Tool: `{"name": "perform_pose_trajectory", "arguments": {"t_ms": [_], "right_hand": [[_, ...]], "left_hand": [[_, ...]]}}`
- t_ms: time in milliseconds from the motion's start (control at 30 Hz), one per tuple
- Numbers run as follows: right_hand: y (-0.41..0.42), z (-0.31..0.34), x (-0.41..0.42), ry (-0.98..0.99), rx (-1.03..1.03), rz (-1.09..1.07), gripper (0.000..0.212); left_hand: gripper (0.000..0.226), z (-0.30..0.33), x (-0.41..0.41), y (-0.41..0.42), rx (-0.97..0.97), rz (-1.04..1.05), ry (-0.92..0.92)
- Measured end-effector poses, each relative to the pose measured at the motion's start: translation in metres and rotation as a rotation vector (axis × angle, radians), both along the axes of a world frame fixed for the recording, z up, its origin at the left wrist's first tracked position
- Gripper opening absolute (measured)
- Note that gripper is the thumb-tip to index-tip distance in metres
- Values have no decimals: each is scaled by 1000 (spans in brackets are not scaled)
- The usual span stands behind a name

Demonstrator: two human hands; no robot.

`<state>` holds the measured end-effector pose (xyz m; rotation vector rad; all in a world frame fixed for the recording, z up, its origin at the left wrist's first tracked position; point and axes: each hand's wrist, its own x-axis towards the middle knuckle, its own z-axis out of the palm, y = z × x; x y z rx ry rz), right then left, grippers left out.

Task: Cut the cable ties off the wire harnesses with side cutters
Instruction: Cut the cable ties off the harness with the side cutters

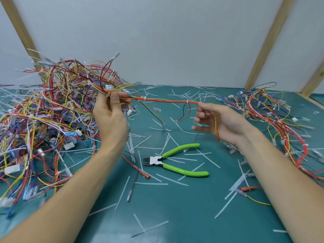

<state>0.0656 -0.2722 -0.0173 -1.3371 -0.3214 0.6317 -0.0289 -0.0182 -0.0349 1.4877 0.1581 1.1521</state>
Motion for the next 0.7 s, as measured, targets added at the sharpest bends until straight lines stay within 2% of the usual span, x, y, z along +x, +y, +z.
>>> {"name": "perform_pose_trajectory", "arguments": {"t_ms": [100,233,433,533,600,700], "right_hand": [[-5,4,1,57,218,22,12],[-12,9,12,95,468,-67,29],[-4,-9,20,-25,128,-535,25],[0,-10,17,-157,33,-651,23],[7,-8,11,-321,-48,-650,20],[24,-9,-8,-730,-234,-536,17]], "left_hand": [[23,-1,1,0,-8,27,7],[24,0,1,5,-69,53,7],[25,-2,3,3,-72,36,33],[26,-2,3,1,-81,-10,29],[25,-1,2,-1,-97,-70,25],[23,2,0,-6,-76,-186,61]]}}
